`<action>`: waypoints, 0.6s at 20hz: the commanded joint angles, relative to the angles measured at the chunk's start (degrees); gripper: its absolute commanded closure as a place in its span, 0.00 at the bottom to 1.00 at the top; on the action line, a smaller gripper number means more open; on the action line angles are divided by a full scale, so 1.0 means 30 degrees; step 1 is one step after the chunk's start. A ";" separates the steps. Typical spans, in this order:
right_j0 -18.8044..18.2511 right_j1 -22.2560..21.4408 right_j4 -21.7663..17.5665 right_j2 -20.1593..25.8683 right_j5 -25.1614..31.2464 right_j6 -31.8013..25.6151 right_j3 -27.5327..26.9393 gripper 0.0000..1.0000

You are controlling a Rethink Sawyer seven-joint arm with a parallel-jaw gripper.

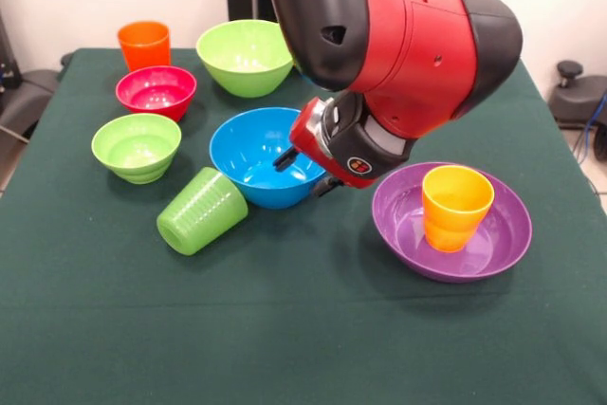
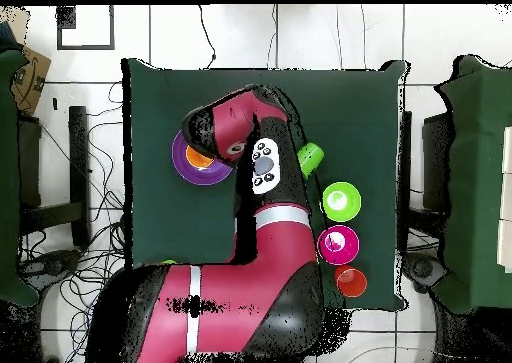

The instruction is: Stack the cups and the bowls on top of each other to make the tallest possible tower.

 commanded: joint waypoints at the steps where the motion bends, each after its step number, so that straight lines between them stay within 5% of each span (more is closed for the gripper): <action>1: -0.0062 0.0887 0.0804 0.0555 0.1011 0.4736 -0.1223 0.00; 12: 0.0108 0.1349 0.1043 0.0045 0.0895 0.4636 -0.1654 0.00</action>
